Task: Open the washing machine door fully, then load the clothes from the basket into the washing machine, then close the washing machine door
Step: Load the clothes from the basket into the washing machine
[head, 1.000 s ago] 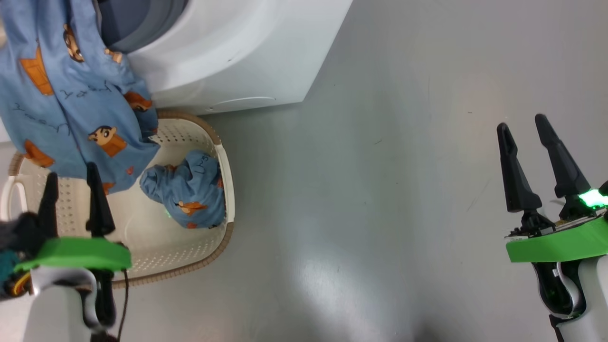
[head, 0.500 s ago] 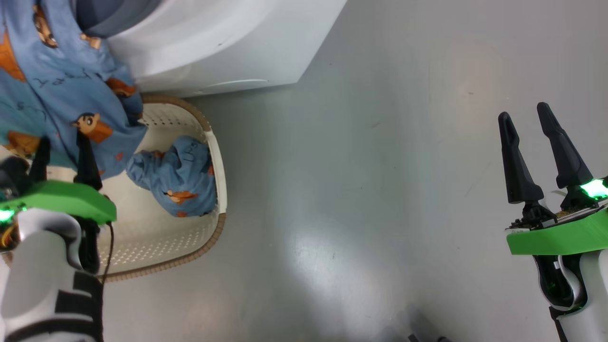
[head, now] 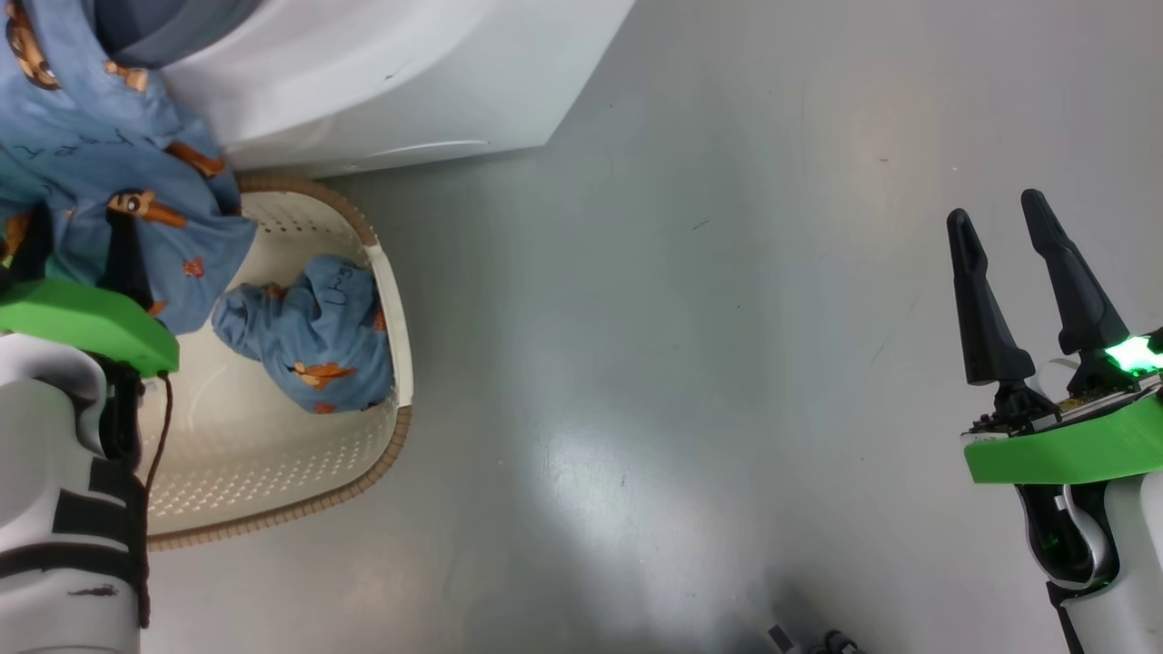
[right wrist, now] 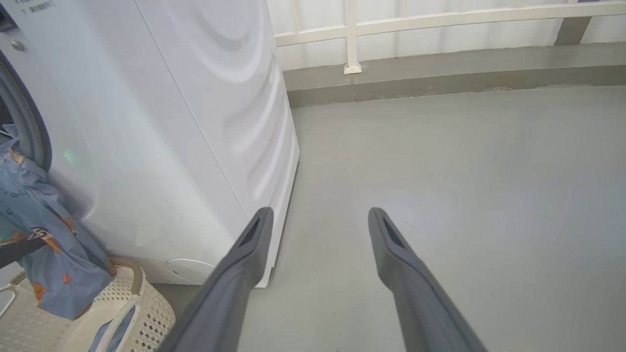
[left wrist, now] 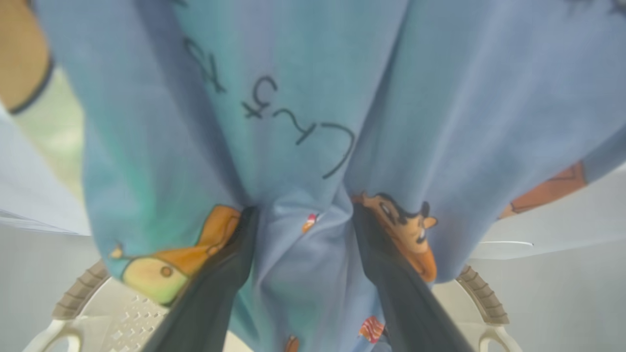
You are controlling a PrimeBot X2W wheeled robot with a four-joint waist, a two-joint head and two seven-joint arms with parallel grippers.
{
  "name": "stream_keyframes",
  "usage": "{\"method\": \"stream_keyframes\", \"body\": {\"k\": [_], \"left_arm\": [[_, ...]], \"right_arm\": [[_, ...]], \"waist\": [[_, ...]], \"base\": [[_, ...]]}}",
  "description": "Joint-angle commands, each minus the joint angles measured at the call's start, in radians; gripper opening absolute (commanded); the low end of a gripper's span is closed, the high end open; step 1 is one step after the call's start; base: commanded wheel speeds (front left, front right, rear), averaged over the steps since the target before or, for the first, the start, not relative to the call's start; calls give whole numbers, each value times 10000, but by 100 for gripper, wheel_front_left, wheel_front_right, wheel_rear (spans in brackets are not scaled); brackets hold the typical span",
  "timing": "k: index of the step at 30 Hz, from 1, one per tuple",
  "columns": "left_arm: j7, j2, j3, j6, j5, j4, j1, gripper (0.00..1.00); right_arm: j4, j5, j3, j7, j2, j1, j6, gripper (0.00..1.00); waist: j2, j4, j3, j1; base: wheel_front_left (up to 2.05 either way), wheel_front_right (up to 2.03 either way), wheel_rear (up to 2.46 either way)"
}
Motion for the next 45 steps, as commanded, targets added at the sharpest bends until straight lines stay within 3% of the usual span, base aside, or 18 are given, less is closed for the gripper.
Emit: {"method": "stream_keyframes", "body": {"k": [1, 2, 3, 4, 15, 30, 38, 45], "left_arm": [[-63, 469, 119, -21, 103, -58, -12, 52], [-63, 501, 100, -32, 121, 12, -81, 38], [-63, 513, 88, -37, 134, 69, -144, 5], [-63, 514, 70, -50, 139, 120, -195, 0], [-63, 215, 256, -220, -161, -402, -40, 0], [-63, -724, 179, -375, -1054, -4034, 1568, 0], [-63, -781, -638, -378, -1453, -5929, 1684, 0], [-63, -275, -1248, -378, -1814, -5693, 684, 0]], "right_arm": [[-231, 48, 239, -48, -140, 79, 88, 100], [-232, 49, 253, -48, -147, 71, 88, 100], [-230, 47, 258, -48, -157, 67, 88, 100], [-228, 46, 254, -48, -165, 67, 88, 100], [-230, -1, 126, -48, -76, 109, 88, 100], [-164, -20, 57, -48, -80, 459, 88, 100], [-153, -29, 80, -48, -32, 643, 88, 100], [-134, 9, 191, -48, 15, 696, 88, 100]], "waist": [[0, -26, 9, -1], [0, -41, 13, -1], [0, -47, 13, -1], [0, -47, 10, -1], [0, 128, -176, -1], [0, 576, -1032, -1], [0, 655, -1303, -1], [0, 598, -1346, -1]], "base": [[0, 0, 0], [0, 0, 0], [0, 0, 0], [0, 0, 0], [0, 0, 0], [0, 0, 0], [0, 0, 0], [0, 0, 0]]}}
